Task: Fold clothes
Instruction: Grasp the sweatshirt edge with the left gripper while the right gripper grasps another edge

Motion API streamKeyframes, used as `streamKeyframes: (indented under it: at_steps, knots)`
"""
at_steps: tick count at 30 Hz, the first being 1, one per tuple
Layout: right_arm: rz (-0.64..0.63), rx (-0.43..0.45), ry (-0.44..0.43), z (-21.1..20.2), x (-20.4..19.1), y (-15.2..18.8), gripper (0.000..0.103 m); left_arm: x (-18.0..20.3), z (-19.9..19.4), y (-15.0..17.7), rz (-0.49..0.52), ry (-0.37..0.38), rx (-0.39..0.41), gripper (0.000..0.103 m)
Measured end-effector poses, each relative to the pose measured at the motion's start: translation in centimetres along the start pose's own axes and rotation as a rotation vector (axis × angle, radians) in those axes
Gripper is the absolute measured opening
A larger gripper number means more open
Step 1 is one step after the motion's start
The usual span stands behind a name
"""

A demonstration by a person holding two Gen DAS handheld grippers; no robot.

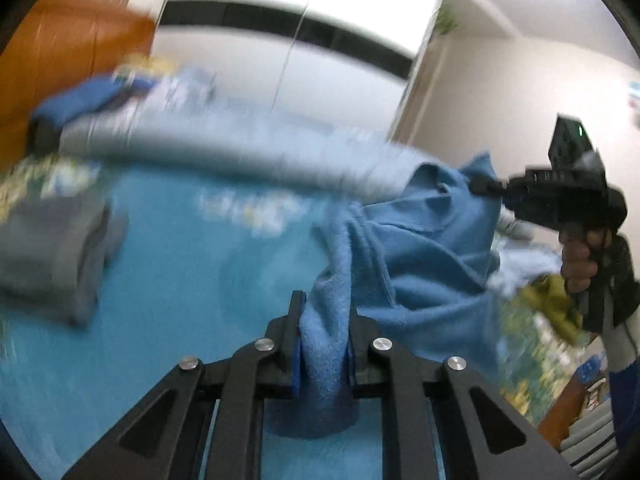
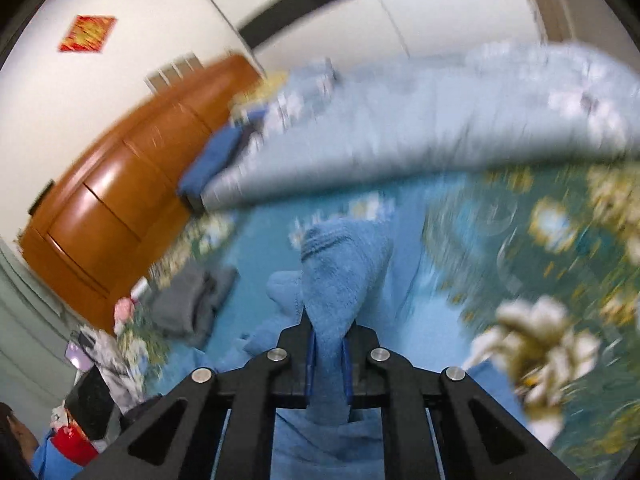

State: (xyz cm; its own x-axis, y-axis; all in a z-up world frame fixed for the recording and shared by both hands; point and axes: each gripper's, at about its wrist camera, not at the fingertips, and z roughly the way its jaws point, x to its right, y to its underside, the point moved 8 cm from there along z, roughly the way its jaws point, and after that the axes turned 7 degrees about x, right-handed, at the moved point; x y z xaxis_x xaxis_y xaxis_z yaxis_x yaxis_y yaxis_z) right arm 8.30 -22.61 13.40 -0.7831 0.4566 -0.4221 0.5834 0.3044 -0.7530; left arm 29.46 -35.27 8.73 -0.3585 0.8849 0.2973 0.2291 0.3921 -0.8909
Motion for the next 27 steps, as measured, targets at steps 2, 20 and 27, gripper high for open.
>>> streamKeyframes:
  at_steps: [2,20,27]
  knots:
    - [-0.040,0.080,0.008,-3.4,-1.2,-2.1,0.011,1.3,-1.4,-3.2,0.054,0.013,0.078,0.017]
    - [-0.318,0.508,0.100,-21.8,-11.8,-8.7,0.011,8.5,-12.2,-15.9,0.345,0.124,0.373,0.021]
    - [-0.239,0.291,0.191,-10.7,-5.8,-7.0,0.011,2.9,-0.2,-9.3,0.289,0.016,0.132,0.021]
